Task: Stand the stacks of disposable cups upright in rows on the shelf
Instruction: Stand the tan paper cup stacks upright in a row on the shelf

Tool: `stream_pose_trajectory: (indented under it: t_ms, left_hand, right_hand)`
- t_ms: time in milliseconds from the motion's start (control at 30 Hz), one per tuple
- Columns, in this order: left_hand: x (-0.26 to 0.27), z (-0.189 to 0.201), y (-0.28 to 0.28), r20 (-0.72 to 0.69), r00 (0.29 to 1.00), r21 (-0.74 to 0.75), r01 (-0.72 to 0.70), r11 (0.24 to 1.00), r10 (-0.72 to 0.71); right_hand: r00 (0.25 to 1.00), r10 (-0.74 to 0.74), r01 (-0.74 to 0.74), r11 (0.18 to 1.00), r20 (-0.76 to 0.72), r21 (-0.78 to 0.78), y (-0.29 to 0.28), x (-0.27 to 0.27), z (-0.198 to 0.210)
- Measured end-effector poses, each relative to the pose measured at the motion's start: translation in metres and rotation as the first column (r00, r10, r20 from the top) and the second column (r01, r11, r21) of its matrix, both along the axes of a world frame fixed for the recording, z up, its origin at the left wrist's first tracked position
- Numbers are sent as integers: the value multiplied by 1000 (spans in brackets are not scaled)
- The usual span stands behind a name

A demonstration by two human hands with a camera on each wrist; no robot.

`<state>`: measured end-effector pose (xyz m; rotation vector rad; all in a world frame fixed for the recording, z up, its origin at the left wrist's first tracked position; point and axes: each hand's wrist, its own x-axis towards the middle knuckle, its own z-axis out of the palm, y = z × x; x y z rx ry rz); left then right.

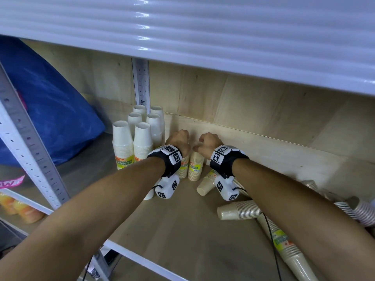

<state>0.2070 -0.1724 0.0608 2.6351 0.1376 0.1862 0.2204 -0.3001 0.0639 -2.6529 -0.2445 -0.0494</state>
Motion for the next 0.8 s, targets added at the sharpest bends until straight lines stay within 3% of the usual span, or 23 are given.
stream_pose_trajectory:
  t_ms: [333, 600, 800]
  left_hand:
    - [-7, 8, -2, -10, 999, -18, 32, 999, -32]
    - [-17, 31, -10, 96, 990, -20, 106, 994, -104]
    - [-30, 34, -24, 88, 987, -62, 143, 988, -137]
  right_hand:
    - [1000, 8, -7, 999, -30, 38, -8, -4, 1]
    - [1000, -3, 2, 999, -27, -41, -37, -14, 13]
    - [997, -1, -6, 996, -80, -84, -59, -34, 11]
